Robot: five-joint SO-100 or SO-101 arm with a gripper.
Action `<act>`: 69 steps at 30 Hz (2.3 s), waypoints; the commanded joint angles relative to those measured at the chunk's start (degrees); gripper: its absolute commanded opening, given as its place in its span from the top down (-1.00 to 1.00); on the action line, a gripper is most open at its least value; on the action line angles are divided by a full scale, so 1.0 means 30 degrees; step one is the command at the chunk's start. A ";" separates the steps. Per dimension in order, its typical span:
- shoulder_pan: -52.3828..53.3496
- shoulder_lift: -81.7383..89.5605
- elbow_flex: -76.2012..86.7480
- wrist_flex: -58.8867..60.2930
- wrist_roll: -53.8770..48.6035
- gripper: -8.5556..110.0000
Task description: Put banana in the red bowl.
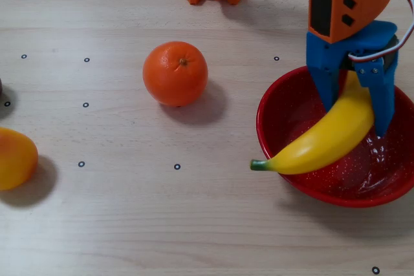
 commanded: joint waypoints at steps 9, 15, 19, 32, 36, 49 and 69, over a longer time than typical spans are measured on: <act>0.0908 0.0615 -0.0703 0.3164 -0.2930 0.47; 0.1143 0.0615 -0.0791 0.3398 -0.3252 0.30; 0.1260 0.0615 -0.0996 0.3369 -0.3369 0.26; 0.1523 0.0732 -0.3838 0.2695 -0.2285 0.51; 0.1670 0.0850 -0.4600 0.2314 -0.2139 0.51; 0.2139 0.2461 -0.6621 0.3750 -0.2080 0.67; 0.5039 1.1250 -0.1377 0.5742 0.1729 0.86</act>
